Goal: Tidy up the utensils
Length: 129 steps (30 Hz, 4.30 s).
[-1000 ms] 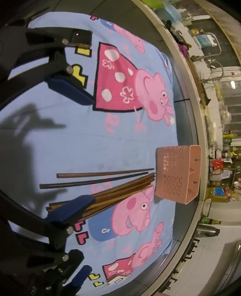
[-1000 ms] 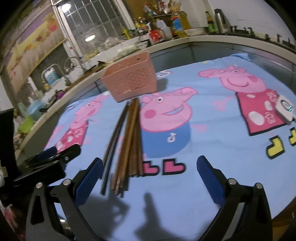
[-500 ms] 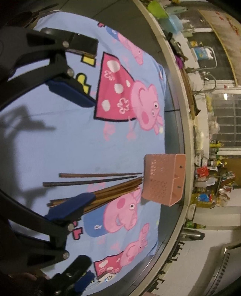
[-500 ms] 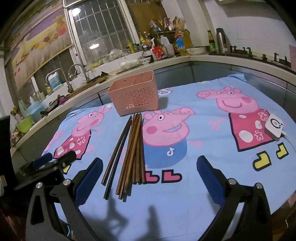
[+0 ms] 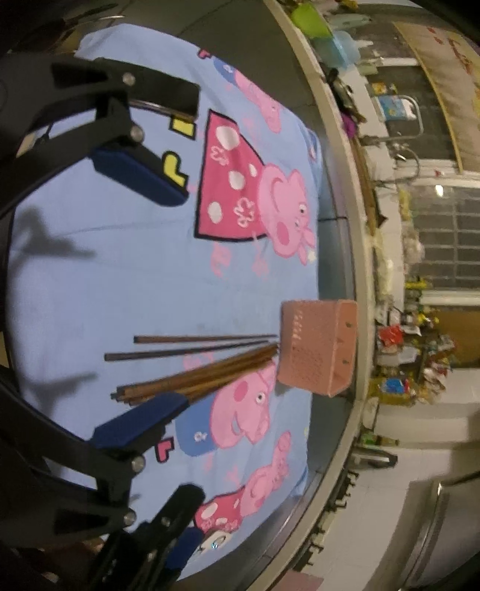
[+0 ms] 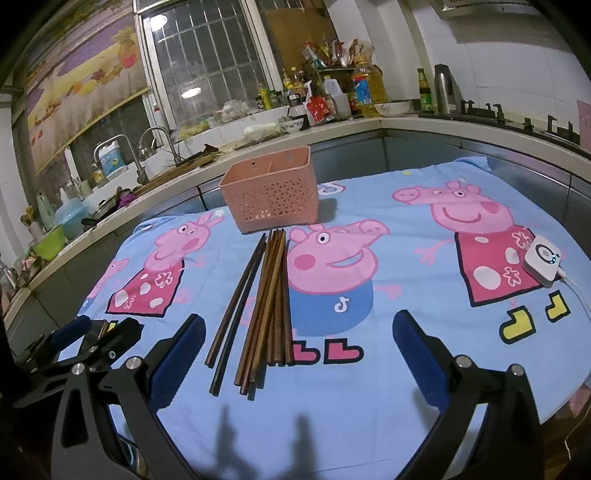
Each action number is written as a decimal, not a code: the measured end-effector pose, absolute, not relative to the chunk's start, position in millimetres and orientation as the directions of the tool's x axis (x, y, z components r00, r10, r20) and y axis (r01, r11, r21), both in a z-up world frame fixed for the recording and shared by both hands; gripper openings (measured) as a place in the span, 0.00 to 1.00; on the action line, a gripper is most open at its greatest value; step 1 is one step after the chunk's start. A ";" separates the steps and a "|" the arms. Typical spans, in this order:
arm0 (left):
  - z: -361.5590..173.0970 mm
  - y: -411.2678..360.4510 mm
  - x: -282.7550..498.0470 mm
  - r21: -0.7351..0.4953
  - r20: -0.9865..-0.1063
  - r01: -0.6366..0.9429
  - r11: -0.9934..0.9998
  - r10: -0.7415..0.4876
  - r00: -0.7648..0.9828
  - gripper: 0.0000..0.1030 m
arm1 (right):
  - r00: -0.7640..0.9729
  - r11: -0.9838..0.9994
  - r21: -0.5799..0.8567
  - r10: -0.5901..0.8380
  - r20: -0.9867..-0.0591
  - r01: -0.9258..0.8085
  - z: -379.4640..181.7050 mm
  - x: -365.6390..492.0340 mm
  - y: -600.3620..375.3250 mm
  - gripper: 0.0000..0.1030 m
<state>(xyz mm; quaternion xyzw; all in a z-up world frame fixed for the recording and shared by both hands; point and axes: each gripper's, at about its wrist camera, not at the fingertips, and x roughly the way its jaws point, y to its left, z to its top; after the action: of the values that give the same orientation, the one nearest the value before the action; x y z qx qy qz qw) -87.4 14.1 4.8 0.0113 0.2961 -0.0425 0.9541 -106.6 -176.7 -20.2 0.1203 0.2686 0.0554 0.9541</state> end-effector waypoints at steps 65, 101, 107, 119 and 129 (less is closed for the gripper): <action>77.6 19.9 -23.9 0.089 -0.374 0.031 0.996 0.004 0.927 0.94 | 0.884 0.966 0.244 0.185 -0.430 -0.083 35.0 -73.4 -188.9 0.63; 42.4 16.4 -16.4 0.061 -0.453 0.054 0.997 -0.020 0.891 0.94 | 0.871 0.984 0.178 0.078 -0.485 0.010 18.5 -66.8 -204.4 0.63; 41.7 11.1 -15.1 0.063 -0.458 0.055 0.997 -0.020 0.889 0.94 | 0.869 0.982 0.188 0.069 -0.491 0.028 13.8 -64.8 -214.0 0.63; 36.6 1.1 -9.1 0.065 -0.473 0.070 0.995 -0.031 0.881 0.94 | 0.857 0.982 0.185 0.057 -0.513 0.046 4.6 -55.5 -221.3 0.60; 31.1 -3.6 -4.4 0.084 -0.482 0.081 0.993 -0.031 0.876 0.94 | 0.848 0.982 0.179 0.049 -0.527 0.055 -2.1 -48.5 -224.7 0.59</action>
<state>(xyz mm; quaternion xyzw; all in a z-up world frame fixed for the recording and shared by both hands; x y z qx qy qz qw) -4.4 -3.6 31.1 0.0510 0.2476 -0.0288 0.9671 -48.5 -224.7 -2.1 0.0941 0.2753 -0.0016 0.9567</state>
